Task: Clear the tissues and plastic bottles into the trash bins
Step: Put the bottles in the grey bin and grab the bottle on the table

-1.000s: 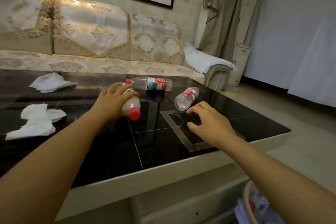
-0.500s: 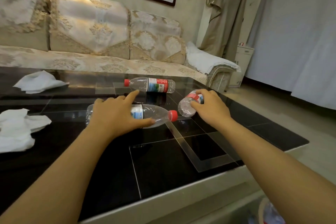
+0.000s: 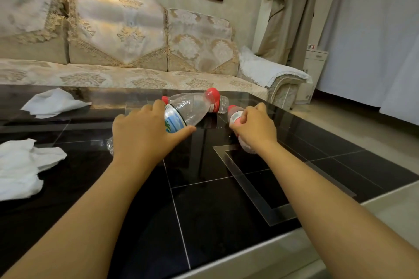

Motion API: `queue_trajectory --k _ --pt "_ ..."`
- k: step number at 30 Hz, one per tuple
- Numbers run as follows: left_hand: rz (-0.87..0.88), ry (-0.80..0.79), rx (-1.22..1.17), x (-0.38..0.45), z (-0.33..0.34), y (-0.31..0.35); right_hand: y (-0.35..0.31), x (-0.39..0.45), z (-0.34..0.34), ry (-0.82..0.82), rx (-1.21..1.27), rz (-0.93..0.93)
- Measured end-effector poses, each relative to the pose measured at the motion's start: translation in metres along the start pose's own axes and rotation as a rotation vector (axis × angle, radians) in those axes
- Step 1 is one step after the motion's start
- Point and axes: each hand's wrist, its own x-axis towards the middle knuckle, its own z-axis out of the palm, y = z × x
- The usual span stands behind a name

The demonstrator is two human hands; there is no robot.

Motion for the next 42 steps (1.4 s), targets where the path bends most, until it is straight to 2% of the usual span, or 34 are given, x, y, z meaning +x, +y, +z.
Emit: queue_trajectory --k 3,5,7,10,12,16,21,24,29,32,37,42 --pt "-0.036 0.016 -0.032 -0.001 0.001 0.000 -0.005 0.000 -0.010 -0.214 -0.080 0.078" --pt "-0.065 0.015 -0.092 -0.002 -0.001 0.000 -0.006 -0.003 -0.017 -0.359 -0.045 0.113" --pt "-0.105 0.014 -0.197 -0.005 -0.005 -0.001 -0.006 -0.011 -0.025 -0.422 0.128 0.142" --pt "-0.199 0.025 -0.396 -0.014 -0.019 0.004 -0.003 -0.035 -0.043 -0.403 0.500 0.242" --pt "-0.281 0.015 -0.617 -0.023 -0.027 0.009 0.001 -0.053 -0.058 -0.413 0.726 0.318" --pt "-0.425 -0.088 -1.331 -0.044 -0.047 0.037 0.021 -0.082 -0.095 -0.489 1.106 0.312" --pt "-0.439 -0.284 -1.624 -0.077 -0.069 0.106 0.073 -0.111 -0.142 -0.509 1.326 0.234" --pt "-0.436 -0.376 -1.703 -0.096 -0.078 0.151 0.118 -0.129 -0.165 -0.462 1.312 0.233" --pt "-0.356 -0.484 -1.746 -0.122 -0.083 0.213 0.190 -0.165 -0.192 -0.331 1.076 0.322" --pt "-0.285 -0.559 -1.726 -0.143 -0.076 0.244 0.226 -0.186 -0.201 -0.326 0.954 0.361" --pt "-0.231 -0.693 -1.696 -0.188 -0.054 0.294 0.276 -0.222 -0.191 -0.317 0.858 0.410" --pt "-0.289 -0.721 -1.674 -0.242 -0.016 0.330 0.321 -0.258 -0.158 -0.344 0.759 0.475"
